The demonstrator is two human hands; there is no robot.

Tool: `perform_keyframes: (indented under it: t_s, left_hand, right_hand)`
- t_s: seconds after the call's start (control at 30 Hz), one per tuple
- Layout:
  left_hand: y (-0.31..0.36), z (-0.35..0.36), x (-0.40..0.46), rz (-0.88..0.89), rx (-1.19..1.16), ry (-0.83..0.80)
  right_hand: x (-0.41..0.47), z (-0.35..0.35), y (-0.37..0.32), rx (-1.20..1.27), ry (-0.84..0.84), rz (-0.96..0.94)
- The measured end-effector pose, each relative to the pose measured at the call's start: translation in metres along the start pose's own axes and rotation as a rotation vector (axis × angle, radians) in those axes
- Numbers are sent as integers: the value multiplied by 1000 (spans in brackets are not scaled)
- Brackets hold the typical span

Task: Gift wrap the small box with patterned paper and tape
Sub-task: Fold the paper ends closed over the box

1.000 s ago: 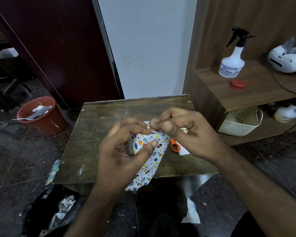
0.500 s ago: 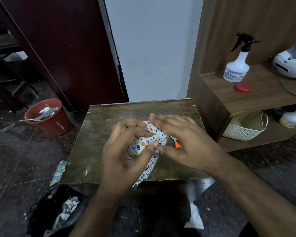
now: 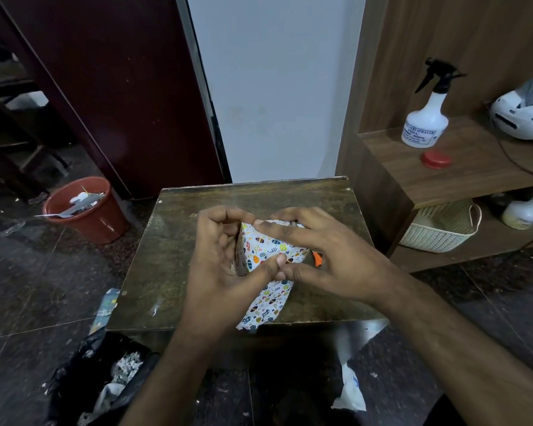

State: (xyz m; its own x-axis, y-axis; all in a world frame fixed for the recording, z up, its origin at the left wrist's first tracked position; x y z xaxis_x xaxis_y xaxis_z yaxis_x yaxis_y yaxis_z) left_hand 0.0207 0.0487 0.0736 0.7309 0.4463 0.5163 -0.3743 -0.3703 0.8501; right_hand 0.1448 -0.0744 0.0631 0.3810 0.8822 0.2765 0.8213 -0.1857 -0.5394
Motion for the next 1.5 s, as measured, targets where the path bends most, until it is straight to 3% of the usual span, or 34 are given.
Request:
perform_keyframes:
  t_s: [0.23,0.5,0.73,0.93,1.27,1.37,1.5]
  left_hand:
    - [-2,-7,2,6,-68,74]
    - [-4,-9,3,57,15,67]
    - [-5,-8,4,49,58,90]
    - [-5,-9,4,-6,-58,73]
    - [-3,-7,2,23,-26,75]
    - [-2,-5,2,25,-29,75]
    - [0,-1,3,30,-49,58]
  right_hand:
    - [4,-2,1,53,76,30]
    - [8,8,2,-48,4,144]
    - [9,2,-2,-135,128,75]
    - [5,-2,-8,-24,102,-61]
    - [7,3,-6,219,28,76]
    - [8,4,-5,252,58,98]
    - [8,2,3,526,214,186]
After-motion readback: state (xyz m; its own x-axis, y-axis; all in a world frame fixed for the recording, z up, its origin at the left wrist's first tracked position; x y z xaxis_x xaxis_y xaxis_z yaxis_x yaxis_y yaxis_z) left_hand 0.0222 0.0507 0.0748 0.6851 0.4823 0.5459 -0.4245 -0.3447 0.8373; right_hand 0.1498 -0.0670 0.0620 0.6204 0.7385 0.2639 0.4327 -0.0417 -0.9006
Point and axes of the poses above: each hand's wrist, its own x-axis towards the middle knuckle, its own z-axis out of the palm, y = z × x, the point moved 5 cm from there along x, towards the middle knuckle, and after that the axes turned 7 degrees about z, right-handed, at the moved point
